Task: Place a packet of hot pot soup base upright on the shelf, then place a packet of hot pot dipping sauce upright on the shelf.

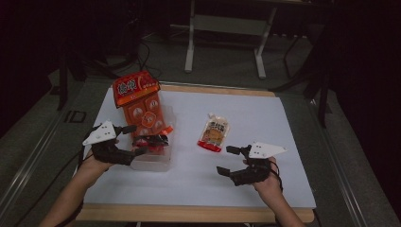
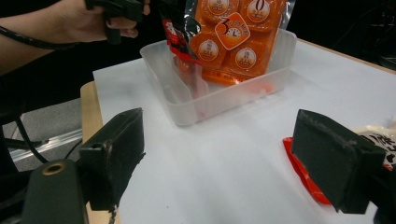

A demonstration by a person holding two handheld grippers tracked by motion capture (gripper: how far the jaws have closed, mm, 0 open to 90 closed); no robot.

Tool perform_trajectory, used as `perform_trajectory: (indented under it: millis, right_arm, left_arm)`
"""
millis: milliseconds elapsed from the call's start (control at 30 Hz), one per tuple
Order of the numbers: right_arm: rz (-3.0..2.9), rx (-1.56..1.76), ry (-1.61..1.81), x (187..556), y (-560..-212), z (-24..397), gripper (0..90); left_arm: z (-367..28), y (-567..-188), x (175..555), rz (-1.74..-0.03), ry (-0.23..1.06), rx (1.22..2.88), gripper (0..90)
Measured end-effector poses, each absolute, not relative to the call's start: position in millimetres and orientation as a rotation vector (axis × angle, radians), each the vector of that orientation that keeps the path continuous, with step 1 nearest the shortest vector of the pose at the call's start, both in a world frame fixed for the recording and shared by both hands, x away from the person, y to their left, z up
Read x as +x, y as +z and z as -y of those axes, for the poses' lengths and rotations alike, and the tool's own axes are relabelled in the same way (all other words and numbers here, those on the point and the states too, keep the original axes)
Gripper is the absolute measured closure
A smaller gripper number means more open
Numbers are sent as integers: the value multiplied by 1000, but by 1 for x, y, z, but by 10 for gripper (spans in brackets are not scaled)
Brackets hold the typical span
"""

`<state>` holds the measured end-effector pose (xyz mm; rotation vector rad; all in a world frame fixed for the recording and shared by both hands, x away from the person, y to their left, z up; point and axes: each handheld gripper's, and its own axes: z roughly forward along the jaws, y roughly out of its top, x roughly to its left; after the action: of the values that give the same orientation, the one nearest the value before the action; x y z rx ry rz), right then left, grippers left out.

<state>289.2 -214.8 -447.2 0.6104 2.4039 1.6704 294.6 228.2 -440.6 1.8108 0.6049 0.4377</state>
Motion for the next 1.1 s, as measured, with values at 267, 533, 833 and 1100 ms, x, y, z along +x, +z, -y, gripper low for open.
perform_trajectory:
  millis: [267,533,833,1100]
  right_arm:
    - [-2403,592,1644,291,-445,215,172]
    - [-2368,604,1596,295,-444,215,168]
    - [-2348,743,1596,309,-448,225,138]
    - [-2309,791,1548,323,-447,228,114]
  left_arm:
    - [-206,-430,275,-639,472,1771,24]
    - [-194,-426,262,-655,463,1766,24]
    - [-181,-436,245,-606,414,1758,24]
    - [-165,-438,225,-542,421,1770,24]
